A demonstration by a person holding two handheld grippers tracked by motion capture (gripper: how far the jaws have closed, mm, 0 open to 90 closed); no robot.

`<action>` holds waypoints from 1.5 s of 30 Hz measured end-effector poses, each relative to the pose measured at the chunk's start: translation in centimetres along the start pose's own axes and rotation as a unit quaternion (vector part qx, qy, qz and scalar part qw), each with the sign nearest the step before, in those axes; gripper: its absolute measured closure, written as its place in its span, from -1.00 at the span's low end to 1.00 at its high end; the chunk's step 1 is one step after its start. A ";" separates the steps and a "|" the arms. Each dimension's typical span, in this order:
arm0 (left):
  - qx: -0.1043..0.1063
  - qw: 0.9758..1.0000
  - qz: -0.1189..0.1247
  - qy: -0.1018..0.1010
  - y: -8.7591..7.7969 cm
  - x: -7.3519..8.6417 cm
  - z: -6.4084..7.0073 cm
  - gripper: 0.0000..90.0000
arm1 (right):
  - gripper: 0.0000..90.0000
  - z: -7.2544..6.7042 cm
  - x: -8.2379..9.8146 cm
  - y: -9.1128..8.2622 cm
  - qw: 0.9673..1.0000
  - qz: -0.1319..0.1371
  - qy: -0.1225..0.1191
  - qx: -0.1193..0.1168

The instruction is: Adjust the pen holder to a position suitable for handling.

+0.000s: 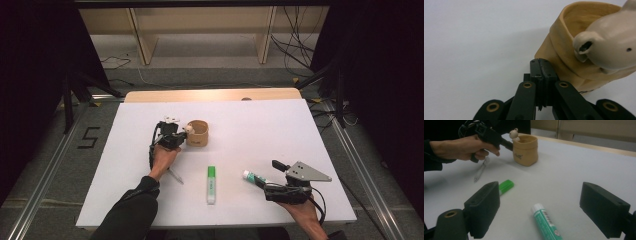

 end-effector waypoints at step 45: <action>0.056 0.998 -0.001 0.039 -2.7 -0.2 3.9 0.78 | -0.61 0.2 0.0 0.0 1.000 -0.001 0.002 0.002</action>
Point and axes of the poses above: each handheld gripper's, and its own axes: y roughly forward along the jaws, x roughly out of its underside, z roughly to its right, the point moved 10 cm from there along y, roughly forward along the jaws, and after that the axes turned 6 degrees about -x, right-handed, at the moved point
